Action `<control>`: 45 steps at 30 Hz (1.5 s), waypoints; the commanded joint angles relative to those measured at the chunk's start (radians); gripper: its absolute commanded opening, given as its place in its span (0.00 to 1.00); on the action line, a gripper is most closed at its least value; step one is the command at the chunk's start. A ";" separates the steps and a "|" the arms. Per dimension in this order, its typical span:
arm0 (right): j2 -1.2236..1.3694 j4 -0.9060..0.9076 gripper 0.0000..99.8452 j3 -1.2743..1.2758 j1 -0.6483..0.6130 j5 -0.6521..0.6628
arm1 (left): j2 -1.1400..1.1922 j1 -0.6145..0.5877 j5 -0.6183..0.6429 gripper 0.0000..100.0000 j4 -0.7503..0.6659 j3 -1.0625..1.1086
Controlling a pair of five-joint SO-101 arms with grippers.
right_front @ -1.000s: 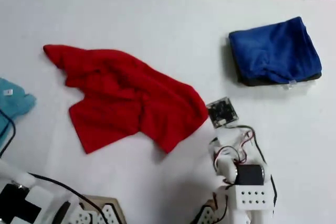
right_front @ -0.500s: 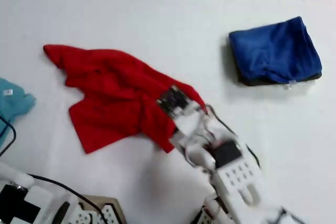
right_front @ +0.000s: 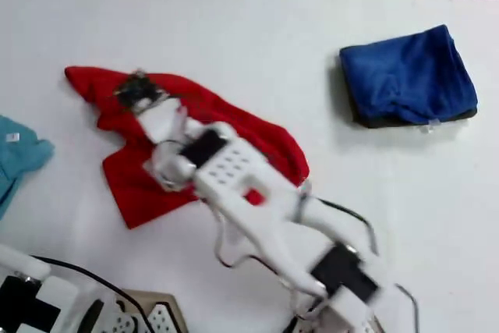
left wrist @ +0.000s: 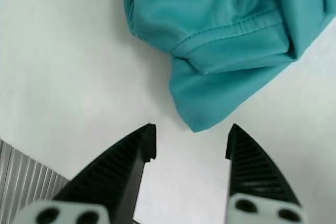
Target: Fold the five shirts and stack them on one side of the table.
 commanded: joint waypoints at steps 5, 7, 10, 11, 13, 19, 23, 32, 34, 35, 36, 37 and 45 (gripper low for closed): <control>0.275 0.107 0.20 -0.305 -0.096 -0.014 | -0.031 -0.002 0.009 0.23 0.000 -0.044; 0.321 0.130 0.20 -0.354 -0.105 -0.014 | -0.034 -0.002 0.009 0.23 0.003 -0.044; 0.389 0.134 0.20 -0.374 -0.105 -0.015 | -0.034 -0.009 0.006 0.23 0.006 -0.044; 0.409 0.134 0.20 -0.374 -0.105 -0.015 | -0.034 -0.011 0.006 0.23 0.006 -0.044; 0.449 0.134 0.20 -0.374 -0.104 -0.015 | -0.035 -0.011 0.011 0.23 0.017 -0.045; 0.498 0.176 0.18 -0.374 -0.085 -0.015 | -0.035 0.000 0.012 0.23 0.094 -0.045; 0.490 0.223 0.01 -0.374 -0.035 -0.015 | -0.035 -0.006 0.011 0.23 0.097 -0.045; 0.489 0.453 0.02 -0.499 0.289 0.061 | -0.034 -0.002 0.012 0.23 0.098 -0.035; 0.486 0.521 0.02 -0.578 0.363 0.123 | -0.032 0.017 0.012 0.23 0.101 -0.035; 0.478 0.559 0.02 -0.621 0.395 0.153 | -0.031 0.032 0.014 0.23 0.115 -0.035; 0.463 0.591 0.02 -0.658 0.426 0.186 | -0.032 0.046 0.014 0.23 0.135 -0.035; 0.443 0.622 0.02 -0.697 0.453 0.222 | -0.034 0.068 0.015 0.23 0.160 -0.035; 0.101 0.737 0.02 -0.753 0.641 0.348 | -0.031 0.338 0.170 0.23 0.333 -0.038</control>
